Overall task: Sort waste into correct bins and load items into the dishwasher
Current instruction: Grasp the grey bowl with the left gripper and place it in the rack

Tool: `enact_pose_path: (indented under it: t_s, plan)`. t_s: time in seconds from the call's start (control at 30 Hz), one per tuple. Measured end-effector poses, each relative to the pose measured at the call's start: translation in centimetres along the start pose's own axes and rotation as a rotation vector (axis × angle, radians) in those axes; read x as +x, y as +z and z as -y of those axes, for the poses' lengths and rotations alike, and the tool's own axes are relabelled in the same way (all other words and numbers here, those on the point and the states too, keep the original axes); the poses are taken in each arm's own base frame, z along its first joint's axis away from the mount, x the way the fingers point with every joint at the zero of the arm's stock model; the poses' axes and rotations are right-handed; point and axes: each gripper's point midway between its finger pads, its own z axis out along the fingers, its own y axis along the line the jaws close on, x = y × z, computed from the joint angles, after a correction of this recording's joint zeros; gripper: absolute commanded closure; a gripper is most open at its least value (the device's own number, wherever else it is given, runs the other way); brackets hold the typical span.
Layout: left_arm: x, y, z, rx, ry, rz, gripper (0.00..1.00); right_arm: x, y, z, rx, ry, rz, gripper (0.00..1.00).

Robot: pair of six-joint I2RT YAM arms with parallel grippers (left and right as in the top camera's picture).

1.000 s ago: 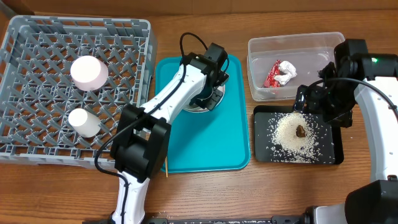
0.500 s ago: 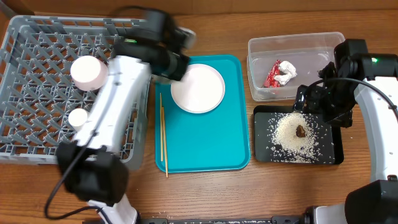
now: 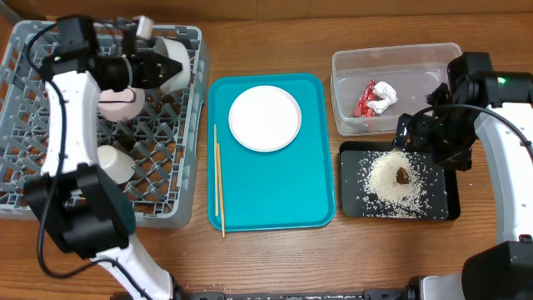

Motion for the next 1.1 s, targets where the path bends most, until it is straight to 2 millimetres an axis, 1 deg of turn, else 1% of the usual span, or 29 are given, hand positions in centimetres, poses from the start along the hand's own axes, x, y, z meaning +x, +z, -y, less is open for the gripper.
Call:
enact_pose_path:
  t_s: [0.1,0.2,0.27,0.3,0.37,0.4,0.47,0.5,0.53,0.6,0.83,0.93,1.0,1.1]
  plan:
    - [0.0,0.0,-2.4,0.07,-0.04,0.041,0.96,0.0,0.0,0.0,0.0,0.0,0.001,0.0]
    - [0.2,-0.2,-4.4,0.127,-0.074,0.078,0.96,0.0,0.0,0.0,0.0,0.001,0.001,0.0]
    - [0.2,-0.6,-5.2,0.156,-0.092,0.101,0.89,0.0,0.0,0.0,0.0,0.001,0.0,0.0]
    - [0.2,-1.0,-5.5,0.166,-0.102,0.112,0.83,0.0,0.0,0.0,-0.001,0.001,0.001,0.0]
    - [0.4,-1.6,-6.1,0.168,-0.134,0.121,0.66,0.0,0.0,0.0,0.0,0.001,0.001,0.0]
    - [0.6,-2.0,-6.4,0.167,-0.148,0.126,0.52,0.0,0.0,0.0,0.0,0.0,0.002,0.0]
    - [0.8,-2.6,-7.0,0.161,-0.175,0.131,0.39,0.0,0.0,0.0,0.0,0.0,0.002,0.0]
    - [1.0,-3.0,-7.4,0.157,-0.194,0.134,0.27,0.0,0.0,0.0,0.0,0.0,0.002,0.0]
    - [1.1,-3.3,-7.6,0.154,-0.209,0.135,0.17,0.0,0.0,0.0,0.0,0.0,0.001,0.0]
    - [1.6,-4.0,-8.0,0.149,-0.248,0.137,0.0,0.0,0.0,0.0,0.0,0.0,0.001,0.0]
    - [3.0,-6.0,-8.8,0.133,-0.367,0.133,0.0,0.0,0.0,0.0,-0.001,0.0,0.001,0.0]
    - [3.7,-6.5,-8.8,0.074,-0.39,0.101,0.0,0.0,0.0,0.0,-0.001,0.0,0.001,0.0]
    - [4.1,-6.8,-8.2,-0.002,-0.381,0.058,0.0,0.0,0.0,0.0,0.0,0.001,0.001,0.0]
    - [3.6,-7.5,-5.9,-0.132,-0.301,0.007,0.0,0.0,0.0,0.0,0.0,0.001,-0.001,0.0]
